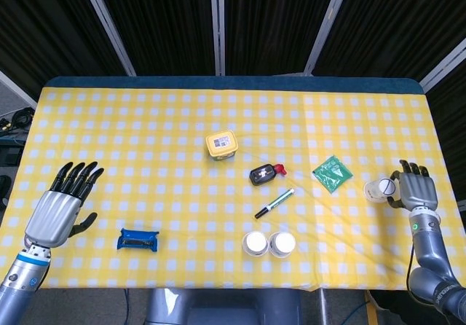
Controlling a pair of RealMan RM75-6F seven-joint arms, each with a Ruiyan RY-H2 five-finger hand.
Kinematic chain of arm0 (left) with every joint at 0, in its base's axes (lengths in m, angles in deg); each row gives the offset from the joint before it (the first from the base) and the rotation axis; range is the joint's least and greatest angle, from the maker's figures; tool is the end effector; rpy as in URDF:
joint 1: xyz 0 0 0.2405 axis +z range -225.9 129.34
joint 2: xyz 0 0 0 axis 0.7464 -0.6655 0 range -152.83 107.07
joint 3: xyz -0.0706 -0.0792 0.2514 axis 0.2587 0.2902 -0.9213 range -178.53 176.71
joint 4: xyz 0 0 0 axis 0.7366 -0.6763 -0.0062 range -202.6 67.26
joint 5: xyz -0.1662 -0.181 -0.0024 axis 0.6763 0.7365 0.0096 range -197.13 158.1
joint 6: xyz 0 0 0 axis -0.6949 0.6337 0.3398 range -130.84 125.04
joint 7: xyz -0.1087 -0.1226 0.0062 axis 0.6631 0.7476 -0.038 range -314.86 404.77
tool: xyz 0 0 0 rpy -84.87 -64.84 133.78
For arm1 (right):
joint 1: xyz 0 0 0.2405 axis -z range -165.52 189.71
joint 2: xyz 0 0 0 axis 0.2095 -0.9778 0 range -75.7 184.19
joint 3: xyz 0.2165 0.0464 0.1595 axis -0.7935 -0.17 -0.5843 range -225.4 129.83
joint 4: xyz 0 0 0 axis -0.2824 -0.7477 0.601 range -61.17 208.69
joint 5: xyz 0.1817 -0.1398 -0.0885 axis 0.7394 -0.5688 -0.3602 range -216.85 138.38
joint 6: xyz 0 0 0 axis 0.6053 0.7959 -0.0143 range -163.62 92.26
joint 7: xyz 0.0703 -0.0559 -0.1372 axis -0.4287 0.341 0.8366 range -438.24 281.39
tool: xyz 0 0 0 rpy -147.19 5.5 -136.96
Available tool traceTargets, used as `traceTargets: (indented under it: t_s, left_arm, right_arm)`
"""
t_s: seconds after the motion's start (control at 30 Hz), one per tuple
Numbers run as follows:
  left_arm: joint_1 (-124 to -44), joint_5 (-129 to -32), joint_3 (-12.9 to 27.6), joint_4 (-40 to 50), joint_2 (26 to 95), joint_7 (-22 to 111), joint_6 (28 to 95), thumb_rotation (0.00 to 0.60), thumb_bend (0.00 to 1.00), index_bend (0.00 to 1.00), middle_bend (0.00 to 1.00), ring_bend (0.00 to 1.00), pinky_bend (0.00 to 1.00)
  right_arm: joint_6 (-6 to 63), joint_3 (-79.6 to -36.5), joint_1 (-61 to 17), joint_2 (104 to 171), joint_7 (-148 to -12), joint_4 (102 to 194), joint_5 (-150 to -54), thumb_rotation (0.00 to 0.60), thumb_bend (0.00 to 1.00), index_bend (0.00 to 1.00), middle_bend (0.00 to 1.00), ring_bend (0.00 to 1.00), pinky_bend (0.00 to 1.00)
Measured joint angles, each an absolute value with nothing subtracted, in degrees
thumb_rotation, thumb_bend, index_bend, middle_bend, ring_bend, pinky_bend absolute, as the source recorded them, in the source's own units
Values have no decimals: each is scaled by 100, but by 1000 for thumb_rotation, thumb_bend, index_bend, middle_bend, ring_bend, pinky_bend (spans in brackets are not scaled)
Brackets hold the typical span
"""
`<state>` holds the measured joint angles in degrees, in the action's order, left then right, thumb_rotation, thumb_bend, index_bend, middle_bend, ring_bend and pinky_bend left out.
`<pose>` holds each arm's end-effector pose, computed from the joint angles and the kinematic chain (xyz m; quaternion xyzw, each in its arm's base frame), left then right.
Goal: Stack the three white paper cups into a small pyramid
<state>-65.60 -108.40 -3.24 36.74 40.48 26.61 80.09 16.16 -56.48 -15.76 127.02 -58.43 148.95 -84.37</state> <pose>-0.2470 0.2363 0.0981 -0.6995 -0.2937 -0.3871 0.5240 -0.3926 -0.3631 0.0920 0.5902 -0.4729 0.1730 0.6309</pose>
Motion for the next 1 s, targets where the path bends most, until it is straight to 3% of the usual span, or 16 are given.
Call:
traceTargets:
  t_s: [0.47, 1.0]
  left_arm:
    - [-6378, -10819, -142, 3676, 3881, 2985, 8125, 600, 281, 0, 0, 0, 0]
    - [-6302, -10741, 12, 3642, 3886, 2944, 8026, 600, 281, 0, 0, 0, 0]
  right_arm:
    - [2000, -5837, -1599, 12305, -6147, 16112, -9171, 600, 272, 485, 100, 0, 0]
    - [2078, -6078, -2064, 11932, -6480, 18066, -10726, 600, 246, 488, 112, 0, 0]
